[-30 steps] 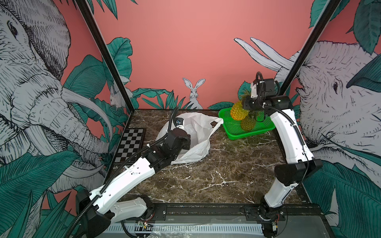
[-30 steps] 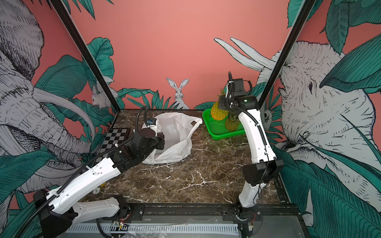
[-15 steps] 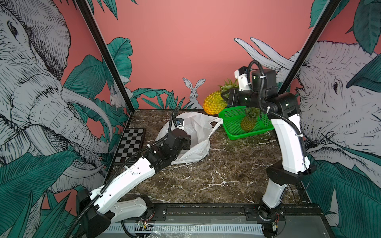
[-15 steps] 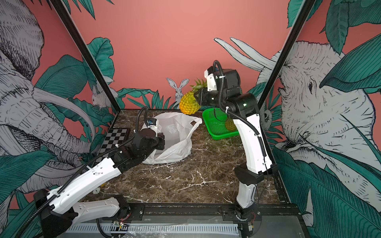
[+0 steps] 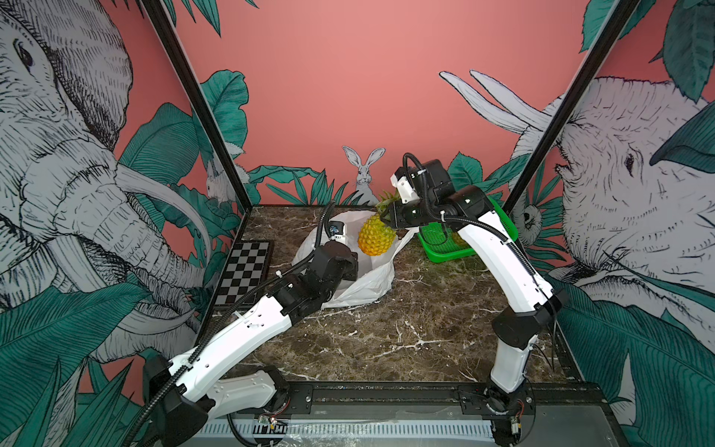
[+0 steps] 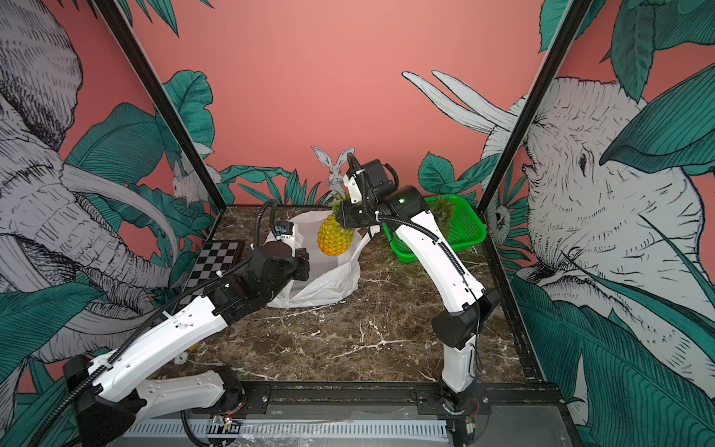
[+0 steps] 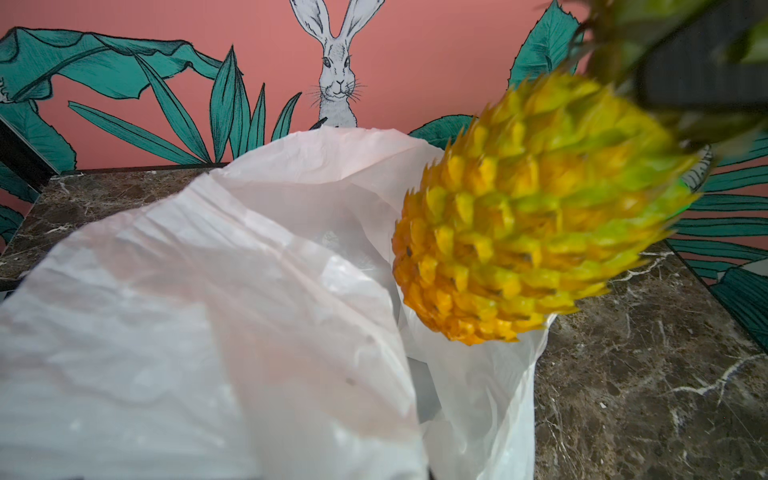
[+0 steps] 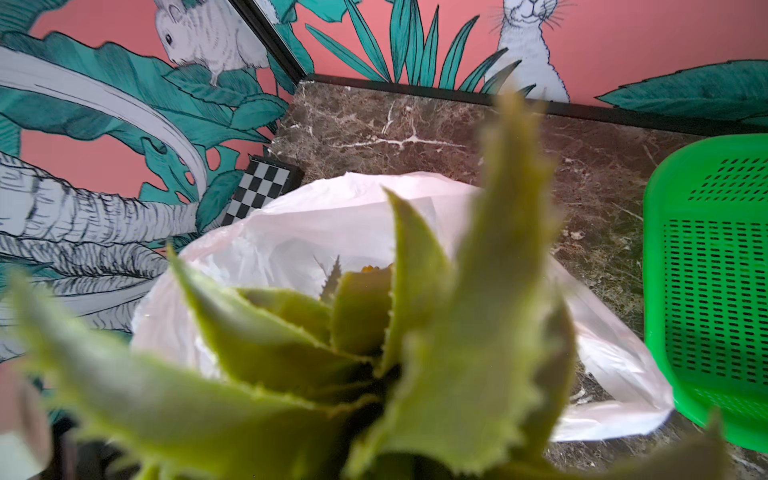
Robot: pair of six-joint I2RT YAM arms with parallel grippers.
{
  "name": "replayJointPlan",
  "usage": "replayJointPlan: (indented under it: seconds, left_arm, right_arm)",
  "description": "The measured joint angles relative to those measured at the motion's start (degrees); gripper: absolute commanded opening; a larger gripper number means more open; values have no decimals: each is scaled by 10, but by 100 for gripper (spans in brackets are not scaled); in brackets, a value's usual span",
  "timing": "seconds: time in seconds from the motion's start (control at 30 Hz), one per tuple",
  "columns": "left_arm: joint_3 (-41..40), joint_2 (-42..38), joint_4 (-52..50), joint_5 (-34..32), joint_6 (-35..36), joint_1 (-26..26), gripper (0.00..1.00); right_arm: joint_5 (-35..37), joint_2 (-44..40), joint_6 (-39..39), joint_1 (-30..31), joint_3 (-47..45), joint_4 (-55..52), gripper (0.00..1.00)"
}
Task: Place the pineapple into a plastic bag & tie a knot
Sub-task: Place the pineapple in the plastic bag.
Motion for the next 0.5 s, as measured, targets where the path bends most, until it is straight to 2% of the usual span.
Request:
replayJointPlan:
  seconds: [0.5]
  left_arm:
    - [-2,0,9,-2,-3,0,0]
  right_arm:
    - [73,7,-53,59,-195,119,0]
